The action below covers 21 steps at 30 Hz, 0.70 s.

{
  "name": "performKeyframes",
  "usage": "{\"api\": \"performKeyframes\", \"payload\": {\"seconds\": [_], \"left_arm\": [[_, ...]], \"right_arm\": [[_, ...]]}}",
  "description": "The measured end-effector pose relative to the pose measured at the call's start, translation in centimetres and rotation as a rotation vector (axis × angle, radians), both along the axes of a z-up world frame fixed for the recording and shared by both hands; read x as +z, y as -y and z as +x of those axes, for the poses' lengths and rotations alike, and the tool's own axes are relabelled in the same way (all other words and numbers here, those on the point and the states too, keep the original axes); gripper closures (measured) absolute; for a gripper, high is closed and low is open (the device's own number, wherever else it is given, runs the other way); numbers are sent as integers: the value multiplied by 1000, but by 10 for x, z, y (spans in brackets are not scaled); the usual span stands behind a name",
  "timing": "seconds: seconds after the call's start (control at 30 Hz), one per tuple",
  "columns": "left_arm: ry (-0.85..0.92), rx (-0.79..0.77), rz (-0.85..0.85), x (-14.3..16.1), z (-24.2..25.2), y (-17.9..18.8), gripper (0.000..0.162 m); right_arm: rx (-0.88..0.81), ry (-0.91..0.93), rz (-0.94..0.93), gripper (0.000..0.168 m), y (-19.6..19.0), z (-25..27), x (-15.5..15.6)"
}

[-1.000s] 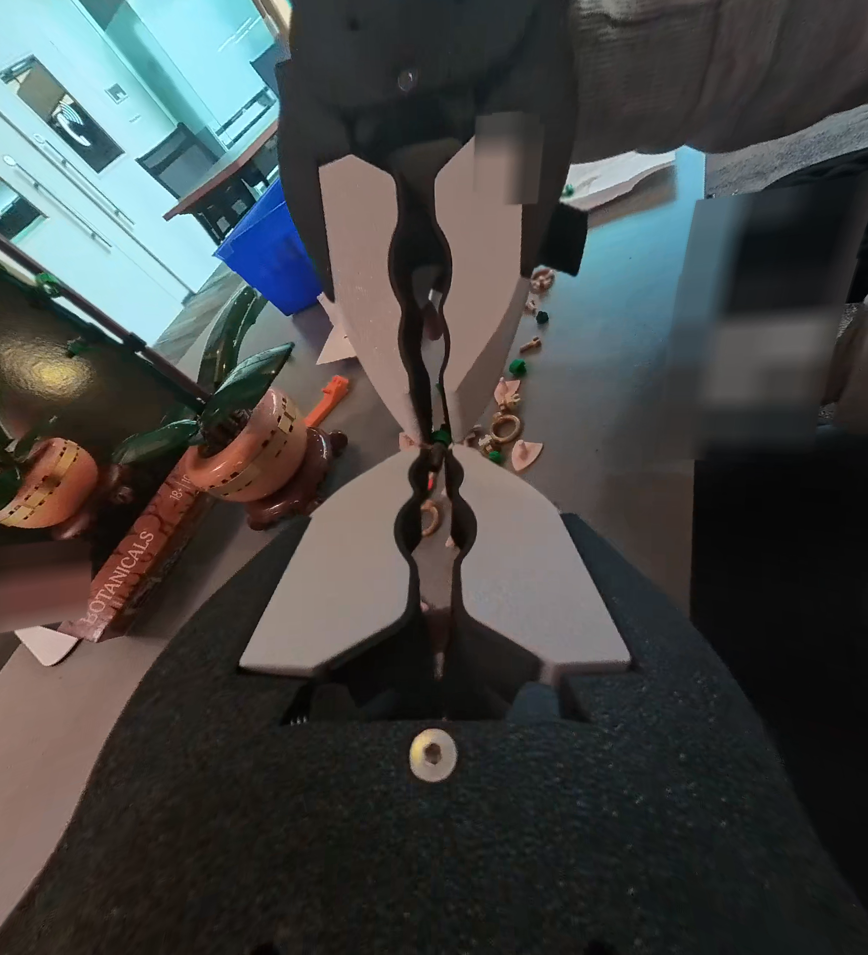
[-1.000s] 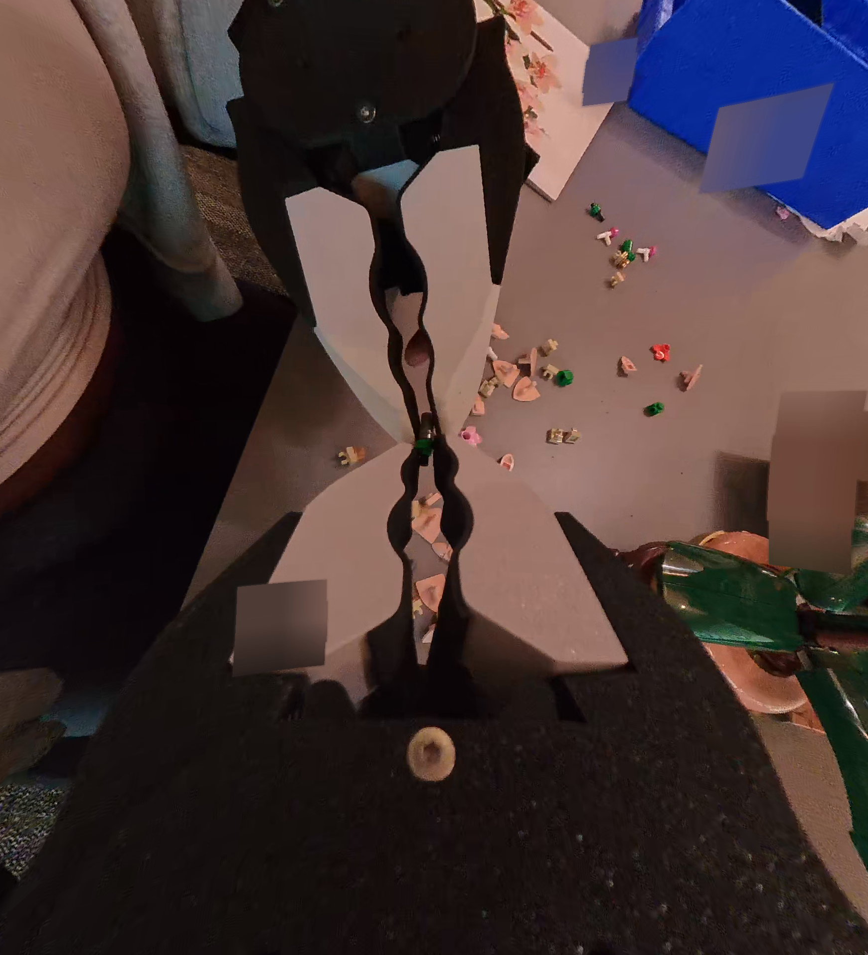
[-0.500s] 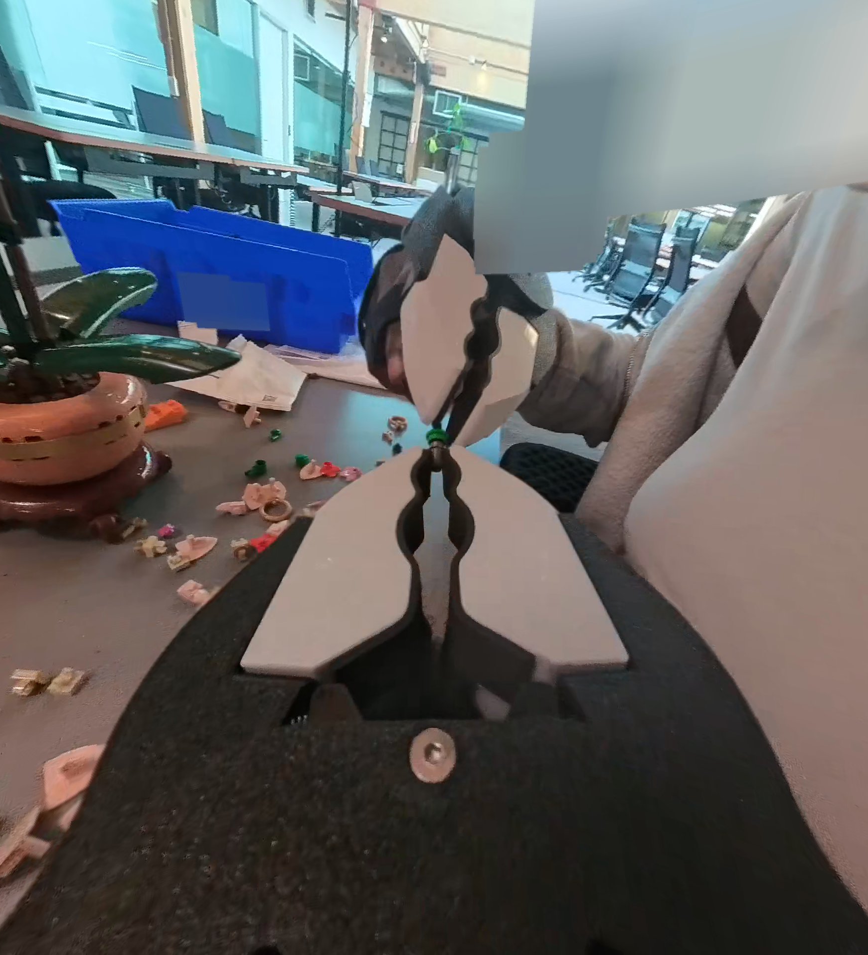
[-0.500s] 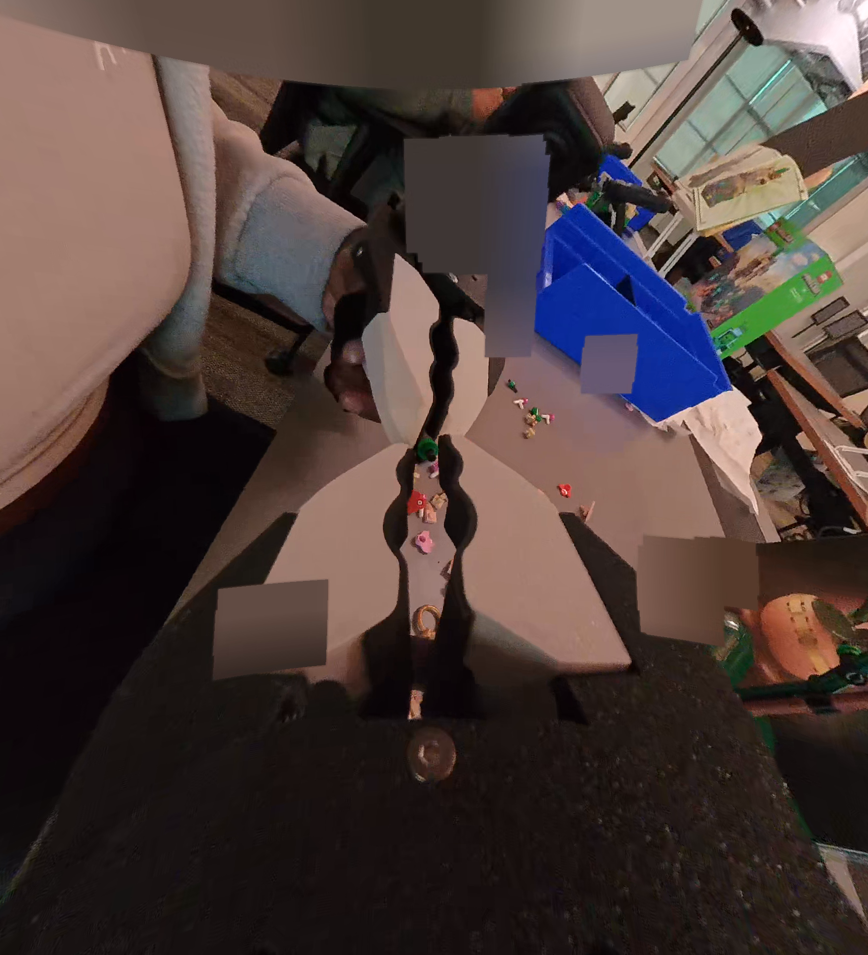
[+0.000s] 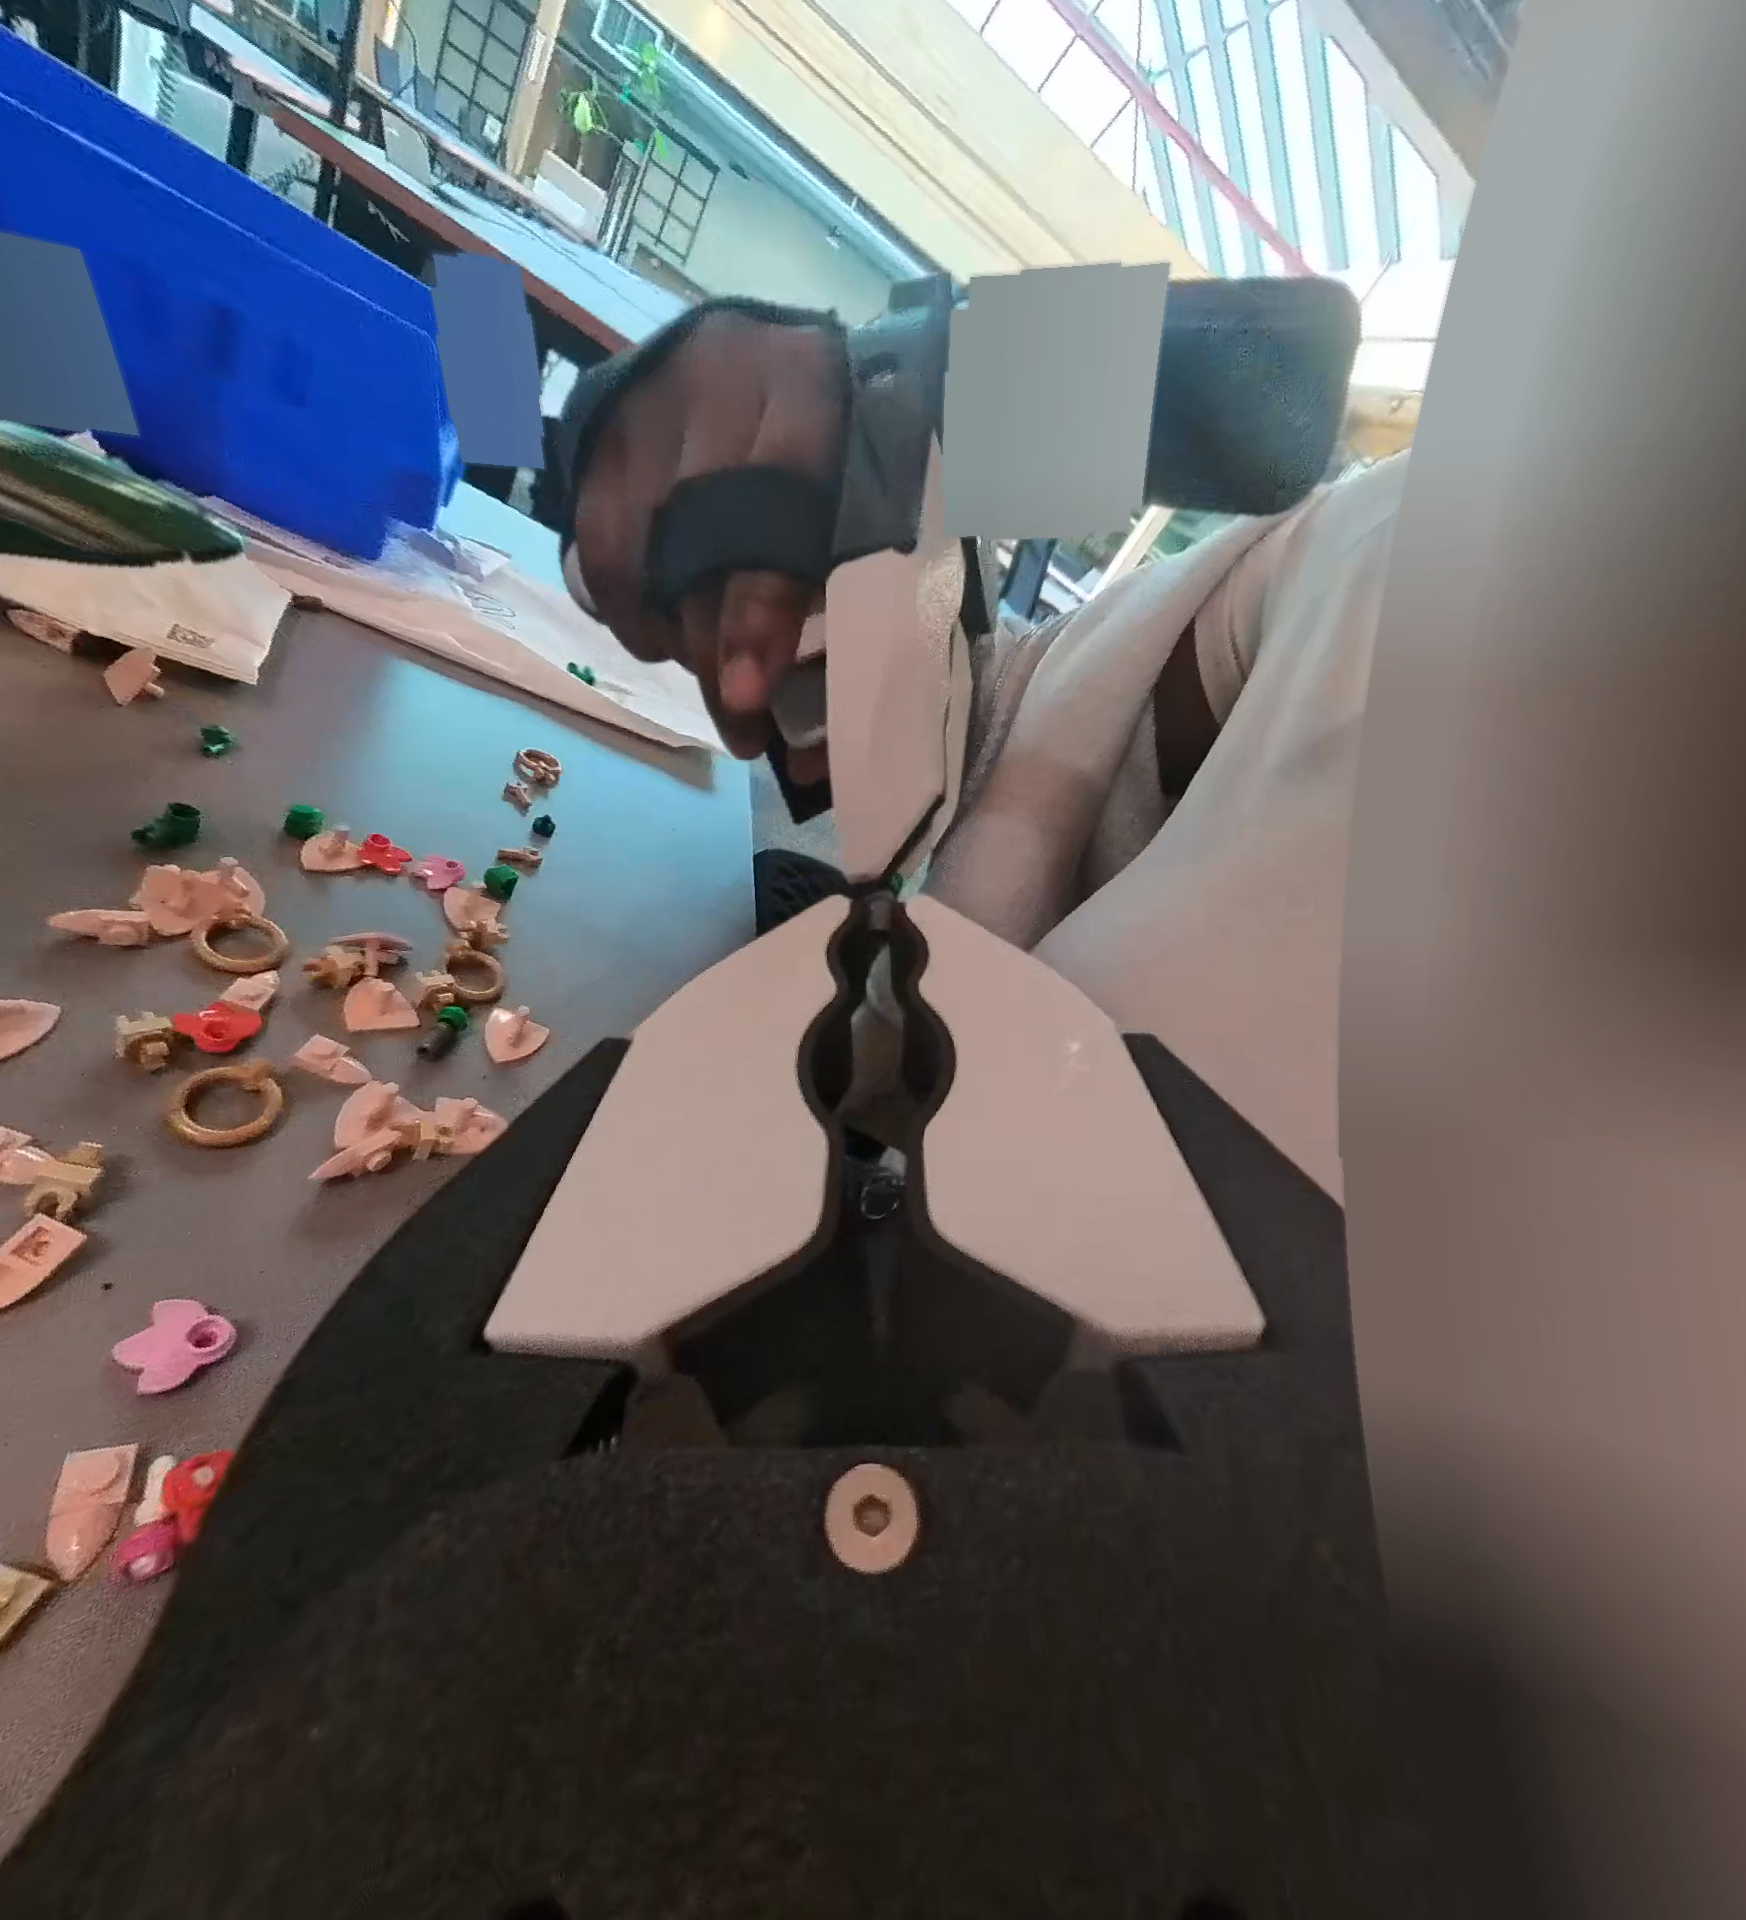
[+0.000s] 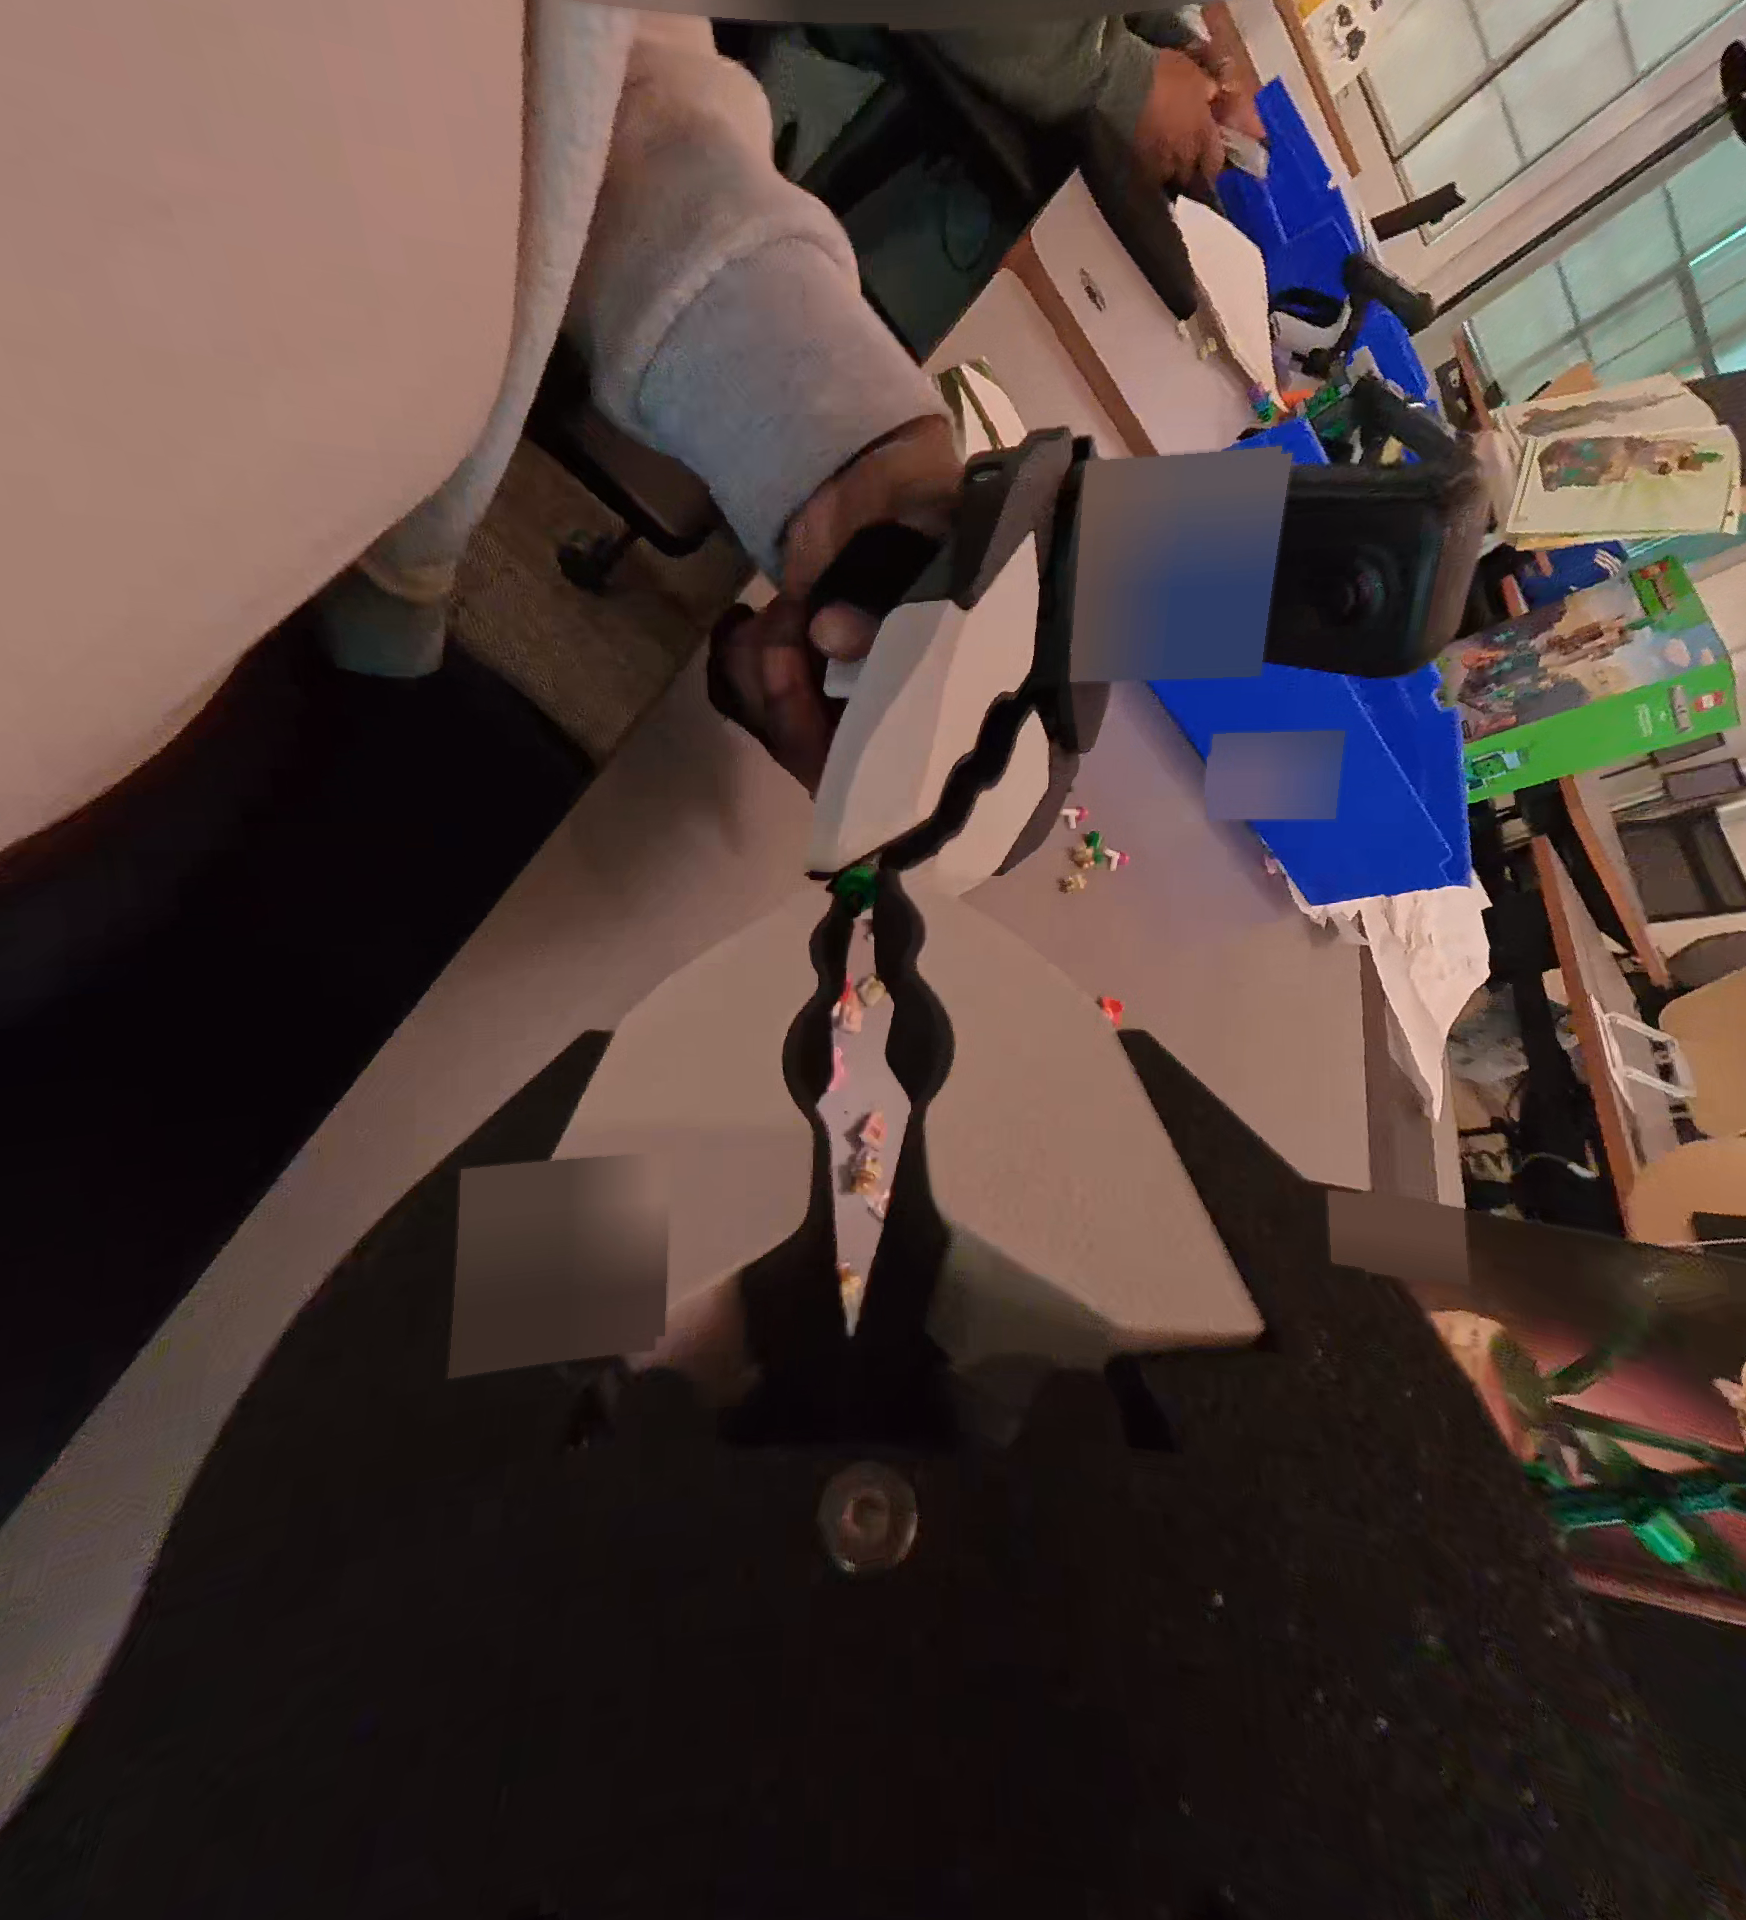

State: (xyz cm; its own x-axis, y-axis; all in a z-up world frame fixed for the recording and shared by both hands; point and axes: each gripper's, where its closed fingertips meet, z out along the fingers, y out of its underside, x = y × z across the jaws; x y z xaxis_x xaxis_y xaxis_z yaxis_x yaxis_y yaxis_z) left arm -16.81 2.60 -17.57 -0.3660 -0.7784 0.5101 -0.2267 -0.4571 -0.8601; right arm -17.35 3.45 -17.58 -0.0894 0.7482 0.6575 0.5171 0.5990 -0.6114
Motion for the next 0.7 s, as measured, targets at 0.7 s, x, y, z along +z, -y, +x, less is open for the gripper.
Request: {"api": "performKeyframes", "payload": {"seconds": [0.7], "left_arm": [[73,-82,-272,16,-19,-2,159]], "right_arm": [[160,-128,-35,152,0,-23,14]]}}
